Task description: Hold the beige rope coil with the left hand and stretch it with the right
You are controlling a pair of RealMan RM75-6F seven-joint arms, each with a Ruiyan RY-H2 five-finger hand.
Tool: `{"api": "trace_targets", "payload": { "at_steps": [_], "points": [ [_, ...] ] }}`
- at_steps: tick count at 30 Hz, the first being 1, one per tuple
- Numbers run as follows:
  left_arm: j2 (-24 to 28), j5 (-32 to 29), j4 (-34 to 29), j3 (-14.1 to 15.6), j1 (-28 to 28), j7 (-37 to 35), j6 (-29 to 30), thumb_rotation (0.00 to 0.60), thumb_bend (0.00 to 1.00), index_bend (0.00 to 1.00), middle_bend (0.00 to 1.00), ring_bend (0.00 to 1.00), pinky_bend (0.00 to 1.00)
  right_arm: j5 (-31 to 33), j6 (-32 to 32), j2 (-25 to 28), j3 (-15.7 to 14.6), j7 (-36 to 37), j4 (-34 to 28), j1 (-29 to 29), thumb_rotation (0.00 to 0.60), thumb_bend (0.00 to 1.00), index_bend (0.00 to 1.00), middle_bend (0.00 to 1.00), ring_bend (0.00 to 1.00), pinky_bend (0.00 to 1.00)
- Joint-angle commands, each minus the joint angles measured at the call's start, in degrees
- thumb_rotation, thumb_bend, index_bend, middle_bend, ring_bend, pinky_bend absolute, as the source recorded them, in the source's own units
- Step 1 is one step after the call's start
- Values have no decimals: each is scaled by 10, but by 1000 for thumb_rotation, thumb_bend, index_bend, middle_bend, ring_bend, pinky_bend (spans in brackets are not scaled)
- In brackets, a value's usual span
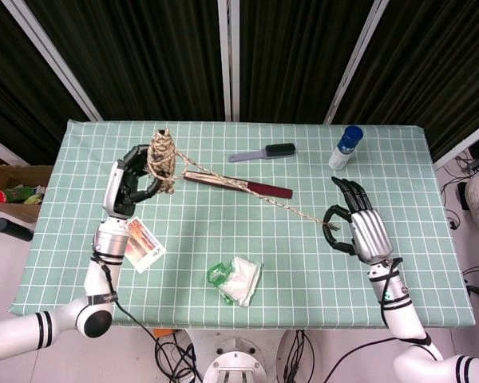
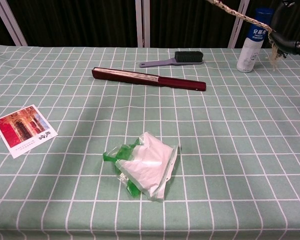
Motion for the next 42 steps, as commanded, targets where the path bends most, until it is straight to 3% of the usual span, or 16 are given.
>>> {"api": "trace_targets", "payload": {
  "at_steps": [1,8,14,17,23,27,32,36,42],
  "points": [
    [-28,-35,28,-11,5,94,16,600,491,762,772,625,676,-30,6,10,-9,-12,-14,-5,600,477,1000,74,0,0],
    [-59,-83,71,-38,7,181,24,600,492,763,774,627,676,-115,26,23,-32,-78,-48,-14,600,473,1000,72,0,0],
    [-79,-73,104,-38,6,236,33,600,492,763,775,629,677,-166,30,31,-35,-113,-90,-14,600,477,1000,75,0,0],
    [-85,-45,116,-24,3,274,40,600,493,764,778,631,678,-180,17,36,-22,-143,-119,-4,600,477,1000,78,0,0],
    [-88,32,120,18,-10,354,43,600,493,768,784,635,678,-168,-59,45,30,-238,-196,47,600,477,1000,78,0,0],
    [-82,77,108,47,-21,383,21,600,492,769,785,635,678,-119,-124,36,80,-305,-239,96,600,477,1000,80,0,0],
    [-69,132,82,85,-36,380,-23,600,493,770,785,635,679,2,-185,2,156,-382,-257,167,600,477,1000,80,0,0],
    [-61,170,68,112,-48,368,-56,600,492,770,785,635,679,91,-196,-24,206,-436,-243,219,600,477,1000,81,0,0],
    [-39,225,40,136,-61,276,-81,600,493,772,785,635,679,208,-175,-46,258,-462,-212,274,600,477,1000,86,0,0]
  ]
}}
